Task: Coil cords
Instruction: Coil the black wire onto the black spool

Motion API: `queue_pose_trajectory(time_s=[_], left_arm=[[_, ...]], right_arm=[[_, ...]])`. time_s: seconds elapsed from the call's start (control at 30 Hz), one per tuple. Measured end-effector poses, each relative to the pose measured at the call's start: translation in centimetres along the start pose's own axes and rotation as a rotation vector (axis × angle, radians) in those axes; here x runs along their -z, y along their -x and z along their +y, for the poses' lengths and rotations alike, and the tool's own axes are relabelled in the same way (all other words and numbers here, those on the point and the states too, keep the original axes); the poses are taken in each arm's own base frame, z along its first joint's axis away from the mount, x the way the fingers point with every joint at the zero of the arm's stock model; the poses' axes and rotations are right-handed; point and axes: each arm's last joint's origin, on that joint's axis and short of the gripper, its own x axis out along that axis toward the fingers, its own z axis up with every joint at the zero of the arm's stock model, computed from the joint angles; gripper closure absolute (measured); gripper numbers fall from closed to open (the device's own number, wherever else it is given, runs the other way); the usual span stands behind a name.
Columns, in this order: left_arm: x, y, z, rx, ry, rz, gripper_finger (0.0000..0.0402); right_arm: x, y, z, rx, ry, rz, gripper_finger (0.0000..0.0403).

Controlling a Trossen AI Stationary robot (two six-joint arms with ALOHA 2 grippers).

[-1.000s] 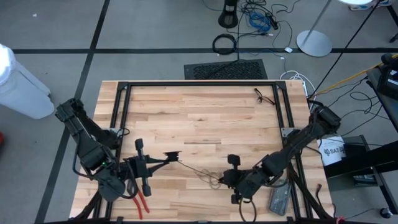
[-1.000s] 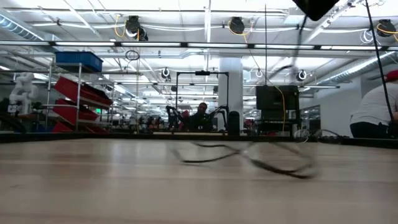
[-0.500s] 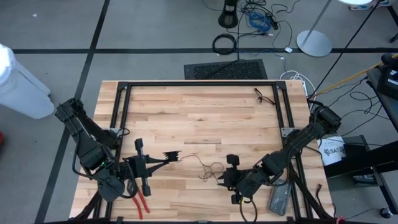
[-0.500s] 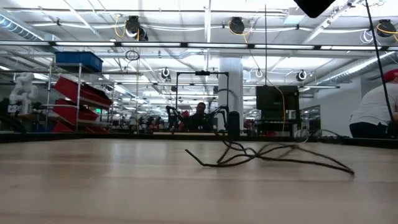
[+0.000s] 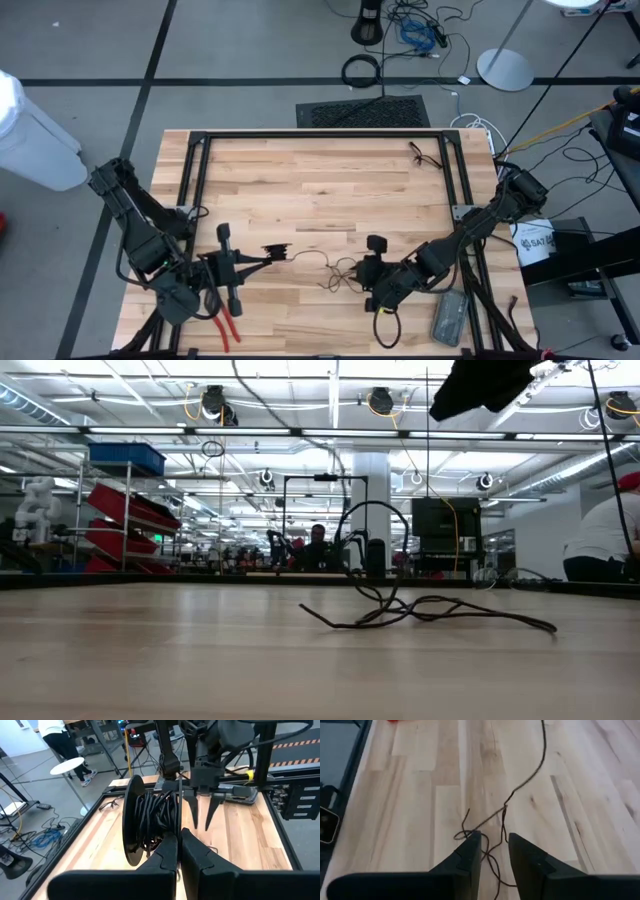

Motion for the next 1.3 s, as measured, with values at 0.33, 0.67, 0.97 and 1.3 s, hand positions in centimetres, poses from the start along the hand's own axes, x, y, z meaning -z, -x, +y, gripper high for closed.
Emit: queue_pose_trajectory(time_s=[0.33,0.67,0.97,1.3], left_arm=[[0.2,0.1,-0.5,0.014,-0.011,0.005,0.0394],[1.1,-0.8,-2.0,0.080,-0.063,0.059,0.0394],[1.1,-0.8,-2.1,0.094,-0.078,0.064,0.0394],[1.1,-0.8,-2.1,0.098,-0.068,0.063,0.0394]], right_arm=[[-2.1,-1.0,1.2,-0.111,0.086,-0.330,0.0316],[-2.0,-5.7,1.9,-0.207,0.086,-0.403,0.0278],[-2.1,-7.4,1.1,-0.002,0.141,-0.441,0.0219],[-2.1,-8.6,-1.2,0.109,0.143,-0.359,0.0227]])
